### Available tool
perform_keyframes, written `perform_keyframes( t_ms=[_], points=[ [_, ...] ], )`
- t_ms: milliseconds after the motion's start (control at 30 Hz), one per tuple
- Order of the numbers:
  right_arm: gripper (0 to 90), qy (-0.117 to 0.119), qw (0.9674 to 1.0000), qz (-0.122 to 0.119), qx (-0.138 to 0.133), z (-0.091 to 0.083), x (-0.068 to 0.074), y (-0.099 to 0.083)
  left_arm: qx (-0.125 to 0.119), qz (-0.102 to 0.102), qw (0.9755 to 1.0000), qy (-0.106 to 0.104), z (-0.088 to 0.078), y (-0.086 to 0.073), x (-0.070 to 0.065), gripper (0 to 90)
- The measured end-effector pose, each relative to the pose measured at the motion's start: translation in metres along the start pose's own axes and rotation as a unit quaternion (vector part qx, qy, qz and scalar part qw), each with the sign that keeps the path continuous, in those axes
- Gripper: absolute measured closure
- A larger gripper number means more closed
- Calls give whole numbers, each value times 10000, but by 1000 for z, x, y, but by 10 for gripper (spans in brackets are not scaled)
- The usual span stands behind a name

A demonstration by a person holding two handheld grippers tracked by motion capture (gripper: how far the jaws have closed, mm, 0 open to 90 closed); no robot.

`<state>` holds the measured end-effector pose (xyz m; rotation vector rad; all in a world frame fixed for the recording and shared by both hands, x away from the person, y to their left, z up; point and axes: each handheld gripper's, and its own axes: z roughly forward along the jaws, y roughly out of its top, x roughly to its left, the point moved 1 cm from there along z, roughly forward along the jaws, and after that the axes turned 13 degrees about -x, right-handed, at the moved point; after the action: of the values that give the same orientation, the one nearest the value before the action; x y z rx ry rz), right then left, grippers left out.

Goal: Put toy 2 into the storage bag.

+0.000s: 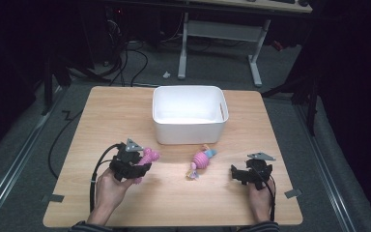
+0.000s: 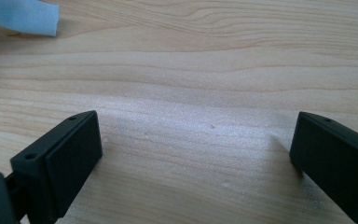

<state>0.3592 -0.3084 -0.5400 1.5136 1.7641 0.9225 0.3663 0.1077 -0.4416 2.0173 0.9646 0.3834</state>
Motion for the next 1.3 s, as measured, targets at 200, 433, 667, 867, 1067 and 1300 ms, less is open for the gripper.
perform_keyframes(
  t_ms=[200,433,667,867,1067,1300],
  points=[
    [18,0,10000,11,4,0,0,0,-144,13,9999,-93,-6,17,3,593],
    [20,5,10000,3,2,0,0,0,-181,0,9996,-215,-7,34,8,593],
    [20,7,10000,5,3,0,0,0,-306,59,9989,-338,-11,52,9,593],
    [20,9,10000,4,2,0,0,0,-351,115,9985,-413,-13,65,10,594],
    [21,9,10000,3,1,0,0,0,-402,173,9980,-455,-12,77,11,593],
    [24,15,10000,-6,-2,0,0,0,-457,236,9974,-500,-12,89,12,593]
  ],
)
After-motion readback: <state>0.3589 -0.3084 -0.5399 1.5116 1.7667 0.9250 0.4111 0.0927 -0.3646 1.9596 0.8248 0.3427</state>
